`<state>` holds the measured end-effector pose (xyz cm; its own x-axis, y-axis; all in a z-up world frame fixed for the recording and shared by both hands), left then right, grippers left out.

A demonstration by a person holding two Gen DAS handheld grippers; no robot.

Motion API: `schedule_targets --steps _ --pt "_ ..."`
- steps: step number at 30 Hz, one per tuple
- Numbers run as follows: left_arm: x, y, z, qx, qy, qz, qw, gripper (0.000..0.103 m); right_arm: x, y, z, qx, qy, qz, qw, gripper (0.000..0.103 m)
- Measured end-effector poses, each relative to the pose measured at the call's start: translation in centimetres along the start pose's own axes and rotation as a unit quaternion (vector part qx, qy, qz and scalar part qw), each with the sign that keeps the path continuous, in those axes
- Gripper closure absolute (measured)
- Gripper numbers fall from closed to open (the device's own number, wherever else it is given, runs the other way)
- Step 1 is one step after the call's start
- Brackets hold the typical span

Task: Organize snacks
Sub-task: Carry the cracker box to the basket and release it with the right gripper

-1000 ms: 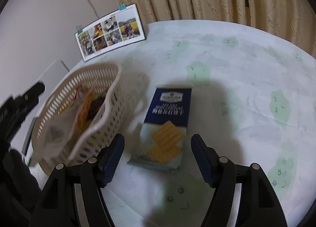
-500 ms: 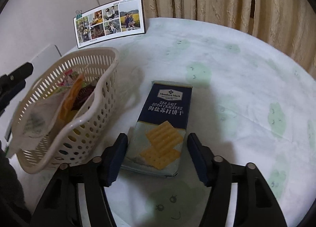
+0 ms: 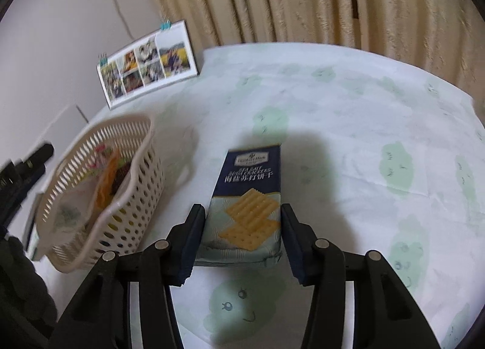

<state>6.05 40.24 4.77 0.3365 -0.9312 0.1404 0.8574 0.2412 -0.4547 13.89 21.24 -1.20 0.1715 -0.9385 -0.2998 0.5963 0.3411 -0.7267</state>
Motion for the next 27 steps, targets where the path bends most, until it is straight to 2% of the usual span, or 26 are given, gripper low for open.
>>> schedule_targets --steps 5,9,12,14,19,23,26,27 --pt "-0.1 0.1 0.1 -0.001 -0.002 0.0 1.0 0.05 0.2 -1.0 0.2 0.008 0.003 0.0 1.0 0.058" --pt "-0.1 0.1 0.1 -0.001 -0.002 -0.001 1.0 0.05 0.8 -0.5 -0.2 -0.008 0.007 -0.005 1.0 0.058" --pt "-0.2 0.1 0.2 0.0 -0.003 -0.001 1.0 0.05 0.9 0.3 -0.6 -0.023 0.008 -0.01 1.0 0.055" --pt "-0.3 0.2 0.2 0.0 -0.004 -0.001 1.0 0.05 0.9 0.7 -0.5 -0.024 0.008 -0.013 1.0 0.048" --pt "-0.3 0.2 0.2 0.001 -0.004 0.0 1.0 0.05 0.6 2.0 -0.3 -0.03 -0.011 -0.029 0.999 0.046" --pt "-0.5 0.2 0.2 0.002 -0.004 0.001 1.0 0.05 0.0 2.8 -0.2 -0.025 -0.035 -0.051 0.998 0.047" --pt "-0.5 0.1 0.2 0.006 -0.004 0.004 1.0 0.05 -0.3 2.9 -0.3 -0.018 -0.051 -0.068 0.996 0.057" --pt "-0.5 0.0 0.3 0.007 -0.004 0.004 1.0 0.05 -0.2 2.8 -0.3 -0.018 -0.049 -0.067 0.996 0.057"
Point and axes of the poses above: each gripper's, at about its wrist camera, not at the fingertips, and y roughly the way its jaws point, x to its right, z to its top, the point moved 4 cm from there along y, roughly the way its jaws point, and after that the axes turned 7 degrees about y, right-handed, at the moved point
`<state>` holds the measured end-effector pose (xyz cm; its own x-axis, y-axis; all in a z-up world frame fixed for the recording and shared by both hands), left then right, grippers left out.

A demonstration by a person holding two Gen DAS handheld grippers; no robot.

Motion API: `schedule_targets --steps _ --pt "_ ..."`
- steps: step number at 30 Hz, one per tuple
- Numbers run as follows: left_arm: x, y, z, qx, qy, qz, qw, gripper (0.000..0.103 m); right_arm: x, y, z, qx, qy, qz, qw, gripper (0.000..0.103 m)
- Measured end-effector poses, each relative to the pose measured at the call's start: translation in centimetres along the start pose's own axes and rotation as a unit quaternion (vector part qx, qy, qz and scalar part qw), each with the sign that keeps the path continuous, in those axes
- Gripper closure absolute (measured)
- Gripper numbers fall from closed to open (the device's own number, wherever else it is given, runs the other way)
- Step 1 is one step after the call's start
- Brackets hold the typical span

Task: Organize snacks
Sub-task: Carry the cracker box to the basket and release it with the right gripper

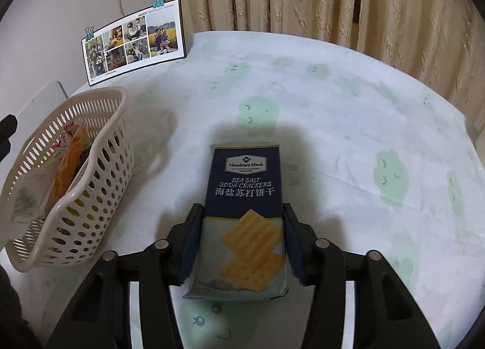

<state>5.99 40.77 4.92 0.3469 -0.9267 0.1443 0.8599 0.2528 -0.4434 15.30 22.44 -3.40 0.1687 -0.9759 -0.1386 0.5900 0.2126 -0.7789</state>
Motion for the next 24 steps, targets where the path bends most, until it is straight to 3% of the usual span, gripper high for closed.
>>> schedule_targets --steps 6,11,18,24 --pt "-0.5 -0.4 0.2 0.012 -0.011 0.006 0.9998 0.05 1.5 -1.1 0.4 0.009 0.054 0.026 0.998 0.057" --pt "-1.3 -0.9 0.4 0.025 -0.032 0.019 0.999 0.049 1.4 -4.3 1.7 0.049 0.08 0.058 0.994 0.057" --pt "-2.3 -1.0 0.5 0.029 -0.052 0.028 0.9979 0.049 -2.6 -7.8 2.7 0.073 0.058 0.126 0.988 0.057" --pt "-2.8 -1.3 0.5 0.032 -0.064 0.034 0.9968 0.049 -6.5 -8.8 3.2 0.066 0.031 0.177 0.982 0.057"
Point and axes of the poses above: each gripper's, at about its wrist camera, not at the fingertips, and y roughly the way its jaws point, x to its right, z to its top, the point moved 4 cm from there along y, roughly the way its jaws point, and after that the axes turned 7 degrees about y, right-handed, at the moved point
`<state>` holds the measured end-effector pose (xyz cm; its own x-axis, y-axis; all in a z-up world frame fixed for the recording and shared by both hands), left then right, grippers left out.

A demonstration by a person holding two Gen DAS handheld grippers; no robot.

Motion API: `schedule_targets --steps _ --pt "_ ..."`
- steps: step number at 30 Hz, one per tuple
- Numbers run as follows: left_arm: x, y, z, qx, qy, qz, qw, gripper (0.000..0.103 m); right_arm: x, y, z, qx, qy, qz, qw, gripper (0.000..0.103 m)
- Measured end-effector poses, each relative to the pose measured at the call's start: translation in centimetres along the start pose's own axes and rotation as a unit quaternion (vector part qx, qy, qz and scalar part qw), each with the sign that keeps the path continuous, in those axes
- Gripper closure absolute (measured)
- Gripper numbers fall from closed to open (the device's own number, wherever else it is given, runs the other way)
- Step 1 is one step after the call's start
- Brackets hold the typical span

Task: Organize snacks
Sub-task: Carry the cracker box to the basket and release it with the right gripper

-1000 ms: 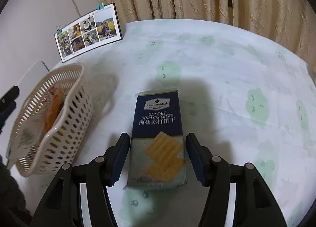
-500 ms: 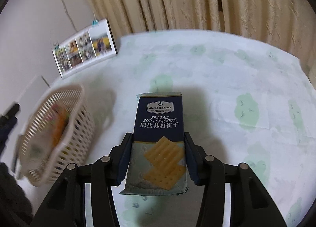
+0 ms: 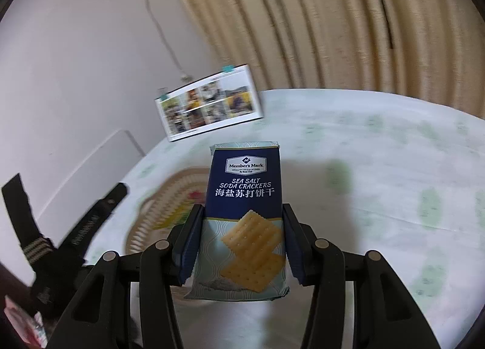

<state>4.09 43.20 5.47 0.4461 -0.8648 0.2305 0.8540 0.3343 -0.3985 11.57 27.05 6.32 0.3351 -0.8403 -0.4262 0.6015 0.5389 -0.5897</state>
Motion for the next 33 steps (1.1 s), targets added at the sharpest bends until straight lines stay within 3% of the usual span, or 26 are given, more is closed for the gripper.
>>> schedule_targets --steps 8,14,25,33 --pt "-0.9 -0.1 0.1 0.005 -0.021 0.008 0.9997 0.049 -4.2 3.2 -1.4 -0.042 -0.036 0.024 0.998 0.056" --pt "-1.0 0.0 0.1 0.005 -0.025 0.008 0.9996 0.049 -4.3 5.4 -2.7 -0.067 -0.04 0.02 0.997 0.056" --pt "-1.4 0.1 0.1 0.006 -0.03 0.014 0.9994 0.047 -3.0 2.1 -2.1 -0.007 -0.036 0.023 0.999 0.039" --pt "-0.9 -0.5 0.1 0.027 -0.01 0.03 0.9991 0.043 -0.3 -0.6 -2.6 0.028 -0.019 -0.015 0.999 0.029"
Point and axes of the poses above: each gripper's, at about its wrist camera, not at the fingertips, and y roughly the way its jaws point, x to its right, z to its top, the point moved 4 cm from there along y, roughly the way its jaws point, and after that the axes turned 7 degrees about y, right-handed, at the moved point
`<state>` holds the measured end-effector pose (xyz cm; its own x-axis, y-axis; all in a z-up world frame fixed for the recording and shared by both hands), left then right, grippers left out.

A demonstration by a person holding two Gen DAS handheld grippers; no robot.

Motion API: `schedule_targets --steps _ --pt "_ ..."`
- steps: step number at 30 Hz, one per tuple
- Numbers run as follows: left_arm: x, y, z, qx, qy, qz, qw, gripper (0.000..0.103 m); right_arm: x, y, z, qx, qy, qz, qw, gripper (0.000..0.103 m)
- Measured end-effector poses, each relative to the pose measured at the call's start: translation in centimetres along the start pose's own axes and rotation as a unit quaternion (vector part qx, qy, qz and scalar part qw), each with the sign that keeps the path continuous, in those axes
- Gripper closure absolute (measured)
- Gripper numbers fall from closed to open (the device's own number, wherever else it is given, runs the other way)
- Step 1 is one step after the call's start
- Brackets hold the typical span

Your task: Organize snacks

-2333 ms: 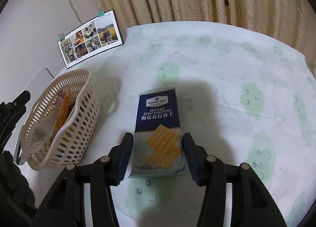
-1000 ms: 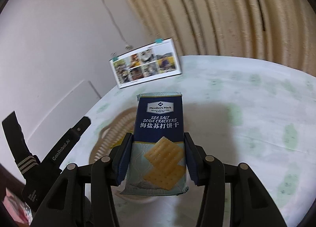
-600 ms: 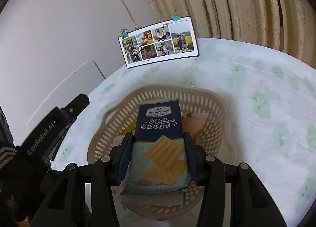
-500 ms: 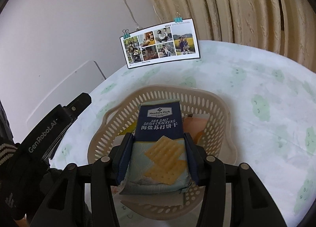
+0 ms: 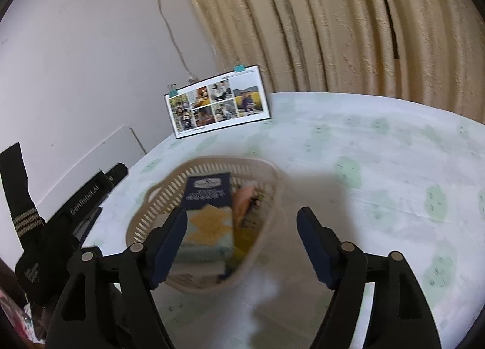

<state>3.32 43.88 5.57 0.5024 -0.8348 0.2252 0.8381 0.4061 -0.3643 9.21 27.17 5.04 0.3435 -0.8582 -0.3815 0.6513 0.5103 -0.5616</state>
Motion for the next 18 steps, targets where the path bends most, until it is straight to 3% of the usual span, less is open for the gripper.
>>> schedule_targets --steps 3,8,13,18 --pt "0.1 -0.3 0.1 0.015 0.007 0.013 0.9998 0.038 0.6 -0.5 -0.7 0.006 -0.01 -0.026 1.0 0.027" --pt "0.0 -0.6 0.0 0.019 0.026 0.031 0.999 0.035 0.5 -0.3 -2.5 -0.018 -0.018 -0.014 1.0 0.015" --pt "0.0 -1.8 0.0 0.015 0.097 0.037 0.9945 0.022 -0.1 -0.1 -3.7 -0.031 -0.042 -0.028 0.998 0.009" --pt "-0.2 -3.2 0.0 0.017 0.161 0.035 0.9861 0.009 -0.6 -0.7 -3.6 -0.013 -0.051 -0.041 0.998 0.001"
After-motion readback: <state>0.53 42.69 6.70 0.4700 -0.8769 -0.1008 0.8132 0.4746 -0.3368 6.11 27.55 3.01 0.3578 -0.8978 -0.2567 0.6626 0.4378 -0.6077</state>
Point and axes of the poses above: each gripper's, at about its wrist camera, not at the fingertips, and y roughly the way its jaws point, x to its right, z to its top, the point moved 4 cm from there along y, roughly the way its jaws point, and after that the axes turned 7 degrees about y, right-handed, at the moved point
